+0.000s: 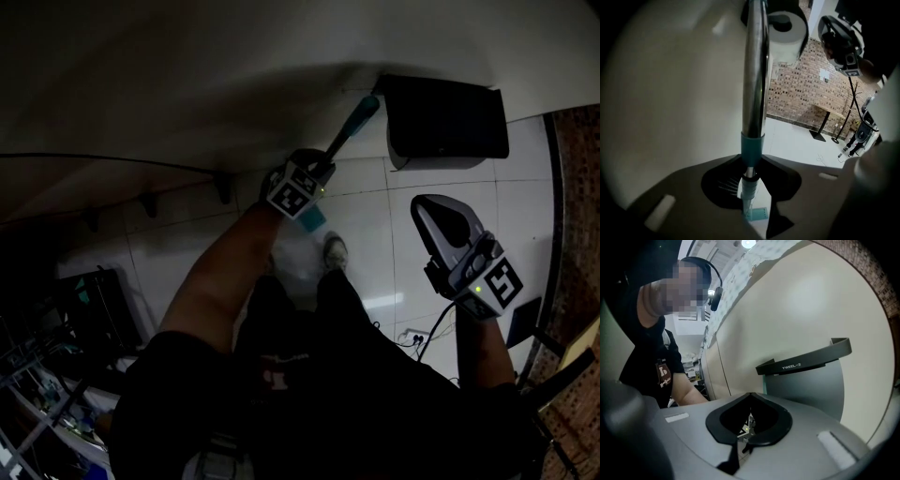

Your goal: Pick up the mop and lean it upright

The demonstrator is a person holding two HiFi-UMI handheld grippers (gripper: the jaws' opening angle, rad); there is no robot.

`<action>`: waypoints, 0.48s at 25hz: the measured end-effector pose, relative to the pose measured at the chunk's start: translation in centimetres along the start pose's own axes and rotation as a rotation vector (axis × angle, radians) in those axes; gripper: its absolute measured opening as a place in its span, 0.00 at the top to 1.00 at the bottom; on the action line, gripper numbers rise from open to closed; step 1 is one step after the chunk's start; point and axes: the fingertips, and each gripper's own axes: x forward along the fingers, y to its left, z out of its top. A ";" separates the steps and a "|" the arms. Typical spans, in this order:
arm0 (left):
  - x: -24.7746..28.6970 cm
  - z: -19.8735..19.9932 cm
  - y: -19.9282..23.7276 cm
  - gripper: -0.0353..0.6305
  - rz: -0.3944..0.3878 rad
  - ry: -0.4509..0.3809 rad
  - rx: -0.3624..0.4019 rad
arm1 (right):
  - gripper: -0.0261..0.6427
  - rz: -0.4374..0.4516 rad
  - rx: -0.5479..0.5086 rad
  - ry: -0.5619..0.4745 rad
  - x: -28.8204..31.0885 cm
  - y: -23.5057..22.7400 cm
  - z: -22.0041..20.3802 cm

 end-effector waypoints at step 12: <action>-9.5 -0.4 -0.4 0.80 0.048 -0.051 -0.051 | 0.94 0.031 -0.039 0.006 1.3 2.3 1.9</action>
